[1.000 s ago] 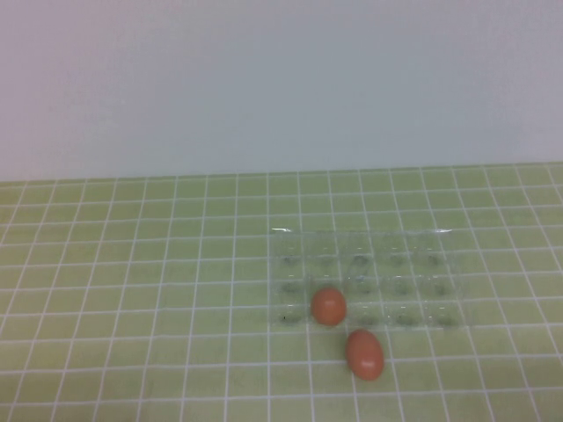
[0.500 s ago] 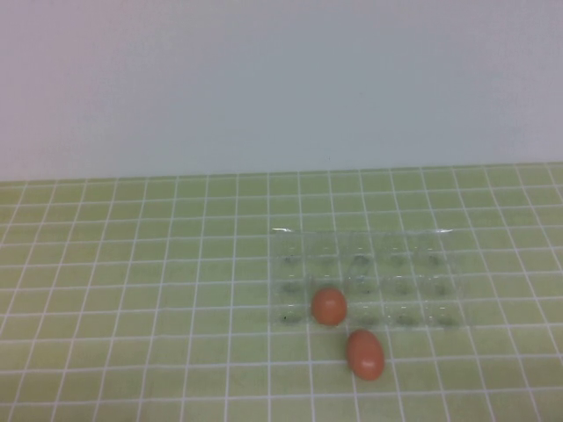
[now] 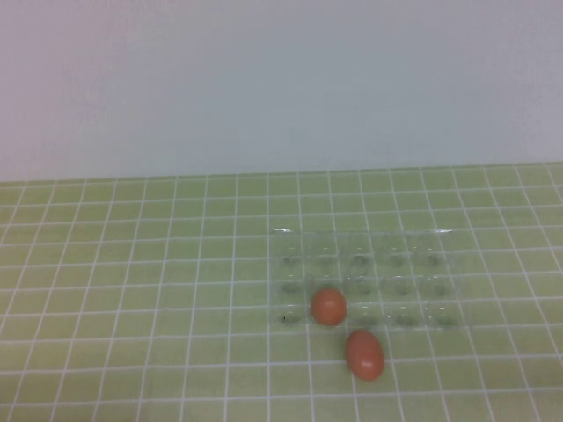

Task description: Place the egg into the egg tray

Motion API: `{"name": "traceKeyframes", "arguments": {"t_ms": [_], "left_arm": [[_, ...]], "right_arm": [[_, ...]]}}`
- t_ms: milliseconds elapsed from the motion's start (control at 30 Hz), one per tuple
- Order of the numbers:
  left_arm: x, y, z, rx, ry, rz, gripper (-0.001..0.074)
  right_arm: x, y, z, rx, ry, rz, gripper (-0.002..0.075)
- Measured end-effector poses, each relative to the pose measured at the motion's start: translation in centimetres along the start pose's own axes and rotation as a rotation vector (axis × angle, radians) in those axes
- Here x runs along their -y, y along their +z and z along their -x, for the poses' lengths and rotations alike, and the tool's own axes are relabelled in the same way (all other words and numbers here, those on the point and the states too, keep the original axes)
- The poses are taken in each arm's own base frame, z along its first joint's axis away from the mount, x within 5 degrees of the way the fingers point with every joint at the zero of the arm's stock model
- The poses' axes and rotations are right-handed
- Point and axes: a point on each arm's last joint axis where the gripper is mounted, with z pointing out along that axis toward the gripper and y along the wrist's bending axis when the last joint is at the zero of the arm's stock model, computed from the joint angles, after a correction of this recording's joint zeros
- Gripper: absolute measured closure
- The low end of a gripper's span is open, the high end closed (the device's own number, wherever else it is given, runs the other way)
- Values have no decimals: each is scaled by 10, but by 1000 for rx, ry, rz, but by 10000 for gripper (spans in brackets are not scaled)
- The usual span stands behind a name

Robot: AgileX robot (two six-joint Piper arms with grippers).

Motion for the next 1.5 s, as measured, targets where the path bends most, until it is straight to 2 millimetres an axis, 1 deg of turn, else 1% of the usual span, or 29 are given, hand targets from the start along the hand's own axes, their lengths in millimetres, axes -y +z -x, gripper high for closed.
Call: {"name": "traceKeyframes", "arguments": {"t_ms": [67, 133, 267, 400, 500, 600, 733, 867, 933, 1000, 1133, 1200, 1267, 1333, 1367, 1433, 1500], "left_arm": [[0, 0, 0, 0, 0, 0, 738], [0, 0, 0, 0, 0, 0, 738], [0, 0, 0, 0, 0, 0, 738], [0, 0, 0, 0, 0, 0, 738], [0, 0, 0, 0, 0, 0, 738], [0, 0, 0, 0, 0, 0, 738], [0, 0, 0, 0, 0, 0, 738], [0, 0, 0, 0, 0, 0, 738], [0, 0, 0, 0, 0, 0, 738], [0, 0, 0, 0, 0, 0, 738], [0, 0, 0, 0, 0, 0, 738], [0, 0, 0, 0, 0, 0, 738], [0, 0, 0, 0, 0, 0, 738], [0, 0, 0, 0, 0, 0, 738], [0, 0, 0, 0, 0, 0, 738], [0, 0, 0, 0, 0, 0, 738], [0, 0, 0, 0, 0, 0, 738]], "right_arm": [[0, 3, 8, -36, 4, 2, 727], [1, 9, 14, -108, 8, 8, 727], [2, 27, 18, -383, 4, 27, 727], [2, 53, 17, -663, 17, 54, 727], [0, 72, 19, -812, 2, 84, 727], [-5, 96, 25, -904, -49, 119, 727], [-19, 130, 32, -997, -125, 181, 727], [-43, 163, 47, -1021, -177, 240, 727], [-57, 177, 54, -1021, -180, 262, 727], [-76, 190, 61, -1019, -194, 299, 727], [-117, 215, 64, -1051, -214, 390, 727], [-137, 229, 60, -1090, -221, 442, 727], [-152, 241, 55, -1124, -241, 497, 722], [-166, 252, 45, -1156, -258, 535, 690], [-172, 258, 42, -1163, -261, 549, 658], [-179, 266, 39, -1177, -252, 561, 584], [-186, 270, 36, -1204, -237, 578, 492]]}}
